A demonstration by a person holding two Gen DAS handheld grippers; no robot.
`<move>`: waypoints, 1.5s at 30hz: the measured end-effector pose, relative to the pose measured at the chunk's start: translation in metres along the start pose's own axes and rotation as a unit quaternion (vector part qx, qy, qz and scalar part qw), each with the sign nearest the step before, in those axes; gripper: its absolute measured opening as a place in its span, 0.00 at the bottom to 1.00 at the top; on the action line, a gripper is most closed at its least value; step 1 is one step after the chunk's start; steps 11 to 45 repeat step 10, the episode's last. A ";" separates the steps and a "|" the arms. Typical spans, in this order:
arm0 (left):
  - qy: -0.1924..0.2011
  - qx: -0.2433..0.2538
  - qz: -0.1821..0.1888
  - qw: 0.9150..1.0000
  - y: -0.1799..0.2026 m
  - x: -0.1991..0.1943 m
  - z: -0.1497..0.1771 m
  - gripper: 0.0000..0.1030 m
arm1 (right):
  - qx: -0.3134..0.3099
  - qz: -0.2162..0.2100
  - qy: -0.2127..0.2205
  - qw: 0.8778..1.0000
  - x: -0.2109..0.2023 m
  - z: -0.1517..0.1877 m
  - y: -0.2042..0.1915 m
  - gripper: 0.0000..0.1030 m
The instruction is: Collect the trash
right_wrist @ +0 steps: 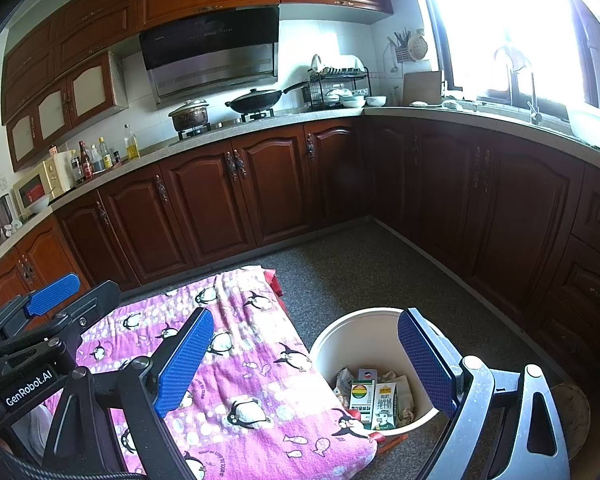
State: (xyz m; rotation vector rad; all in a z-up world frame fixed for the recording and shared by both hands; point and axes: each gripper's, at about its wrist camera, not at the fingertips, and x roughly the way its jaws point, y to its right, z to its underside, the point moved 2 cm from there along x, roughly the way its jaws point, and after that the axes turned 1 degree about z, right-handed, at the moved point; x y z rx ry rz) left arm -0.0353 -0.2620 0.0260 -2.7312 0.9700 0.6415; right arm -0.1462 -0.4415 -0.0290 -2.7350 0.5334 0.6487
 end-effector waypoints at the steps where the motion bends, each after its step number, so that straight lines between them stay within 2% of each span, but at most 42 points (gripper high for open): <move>1: 0.001 0.000 0.000 1.000 0.000 0.000 0.000 0.68 | 0.000 -0.001 -0.001 1.000 0.001 0.000 0.000 0.89; 8: -0.004 0.000 0.019 1.000 -0.001 0.001 0.000 0.68 | 0.000 -0.001 -0.004 1.000 0.004 0.002 0.002 0.89; 45: -0.004 0.003 0.018 1.000 -0.002 0.001 0.000 0.68 | -0.001 -0.001 -0.004 1.000 0.004 0.002 0.002 0.89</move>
